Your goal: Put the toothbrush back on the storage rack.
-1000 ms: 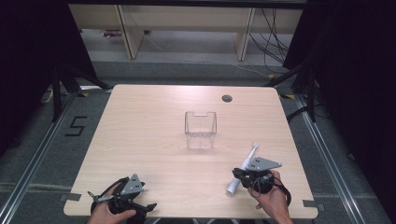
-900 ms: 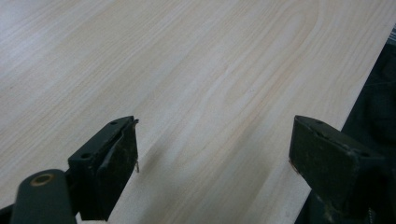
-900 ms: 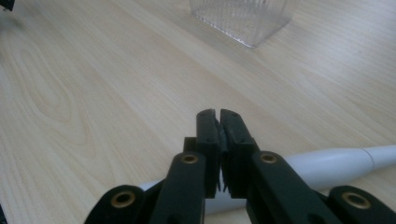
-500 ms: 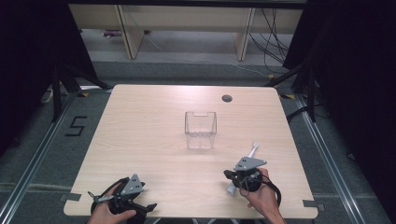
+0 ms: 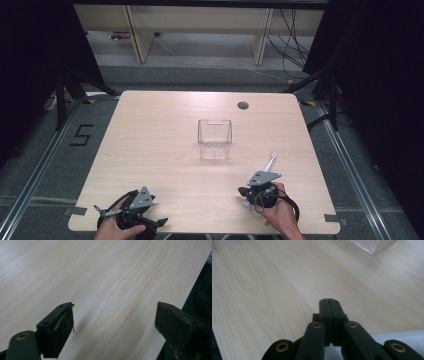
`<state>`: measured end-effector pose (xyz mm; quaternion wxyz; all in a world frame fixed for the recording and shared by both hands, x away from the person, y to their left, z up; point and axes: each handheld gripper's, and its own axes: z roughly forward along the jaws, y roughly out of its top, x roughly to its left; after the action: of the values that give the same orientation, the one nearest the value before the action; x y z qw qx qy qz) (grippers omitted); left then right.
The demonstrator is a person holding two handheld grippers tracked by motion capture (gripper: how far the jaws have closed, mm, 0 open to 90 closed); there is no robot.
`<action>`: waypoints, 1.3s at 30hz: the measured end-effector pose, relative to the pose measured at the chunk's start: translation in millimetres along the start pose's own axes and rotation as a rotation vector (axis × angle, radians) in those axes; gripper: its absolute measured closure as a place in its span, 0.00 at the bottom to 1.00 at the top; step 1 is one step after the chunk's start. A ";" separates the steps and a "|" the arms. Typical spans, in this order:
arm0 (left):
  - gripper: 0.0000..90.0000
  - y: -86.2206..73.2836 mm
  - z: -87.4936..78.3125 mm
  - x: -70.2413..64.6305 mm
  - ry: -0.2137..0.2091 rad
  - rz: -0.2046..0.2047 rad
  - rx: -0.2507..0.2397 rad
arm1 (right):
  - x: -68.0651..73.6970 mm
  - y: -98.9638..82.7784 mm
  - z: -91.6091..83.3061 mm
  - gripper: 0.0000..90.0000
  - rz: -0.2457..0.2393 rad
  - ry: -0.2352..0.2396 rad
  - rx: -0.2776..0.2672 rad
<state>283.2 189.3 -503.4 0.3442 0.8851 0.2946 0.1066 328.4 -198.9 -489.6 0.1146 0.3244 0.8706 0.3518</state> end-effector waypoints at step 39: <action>0.17 0.1 0.3 0.2 -0.002 -0.006 -0.003 | -16.9 -23.8 -21.6 1.00 0.006 0.010 0.064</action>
<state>283.5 189.2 -503.6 0.3461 0.8838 0.2966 0.1055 320.5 -234.3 -490.8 0.0987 0.3284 0.8811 0.3256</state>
